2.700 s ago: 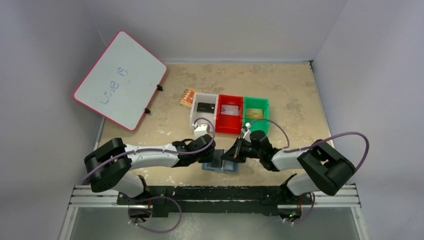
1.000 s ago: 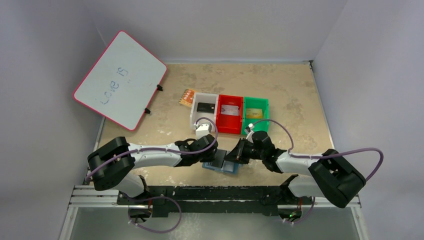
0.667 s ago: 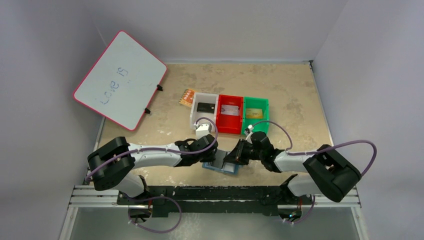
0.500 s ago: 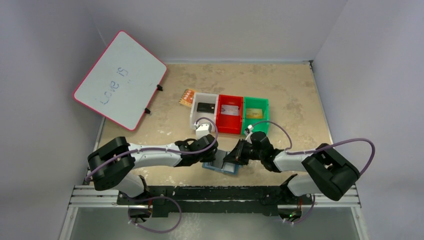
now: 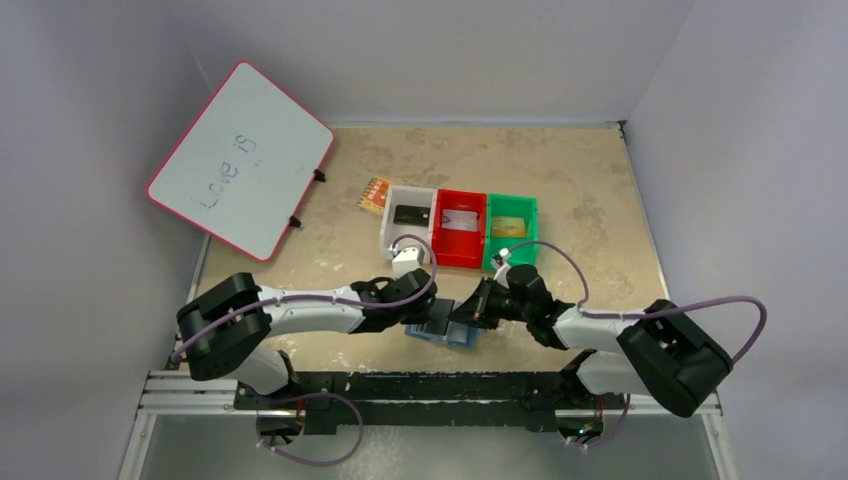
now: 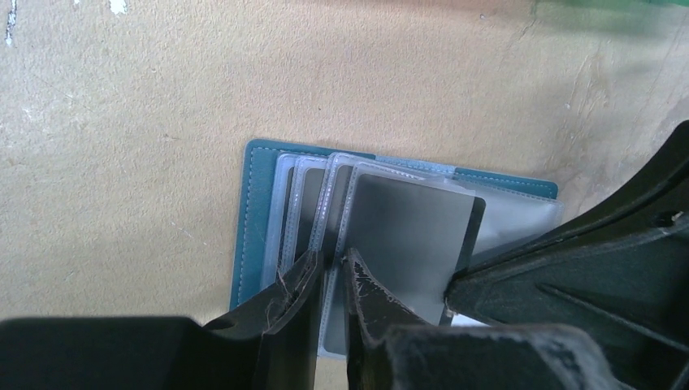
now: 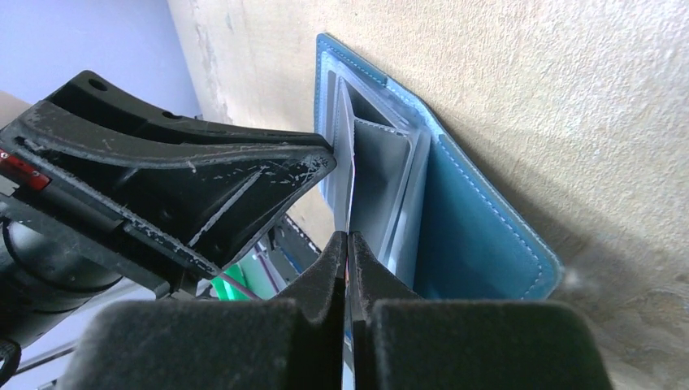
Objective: Take the credit cards out of the card holder
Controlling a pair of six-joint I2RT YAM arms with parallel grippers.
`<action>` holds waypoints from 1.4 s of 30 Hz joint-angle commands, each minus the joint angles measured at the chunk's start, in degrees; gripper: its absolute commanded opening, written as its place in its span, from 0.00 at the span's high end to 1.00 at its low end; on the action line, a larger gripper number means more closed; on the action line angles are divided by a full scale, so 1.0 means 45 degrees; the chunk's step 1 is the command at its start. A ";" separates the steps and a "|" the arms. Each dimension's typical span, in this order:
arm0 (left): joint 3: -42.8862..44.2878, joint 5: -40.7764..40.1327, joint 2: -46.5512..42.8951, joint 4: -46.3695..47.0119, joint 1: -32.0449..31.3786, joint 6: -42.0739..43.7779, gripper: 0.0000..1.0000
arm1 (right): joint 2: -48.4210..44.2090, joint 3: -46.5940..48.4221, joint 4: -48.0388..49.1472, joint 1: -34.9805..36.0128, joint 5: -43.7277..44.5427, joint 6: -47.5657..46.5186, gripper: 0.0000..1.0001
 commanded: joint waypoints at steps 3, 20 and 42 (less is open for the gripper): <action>-0.0205 -0.0004 0.0703 -0.1474 -0.0077 0.0345 0.85 | -0.0816 -0.0095 -0.0651 -0.0091 0.0096 -0.0163 1.00; -0.0094 -0.0177 0.0552 -0.1684 -0.0088 0.0347 0.85 | -0.2261 0.0116 -0.3315 -0.0442 0.0783 -0.0871 1.00; 0.1162 0.1760 -0.0501 -0.0247 -0.0137 0.1530 0.58 | -0.1094 0.0178 -0.2240 -0.0450 0.0664 -0.0876 1.00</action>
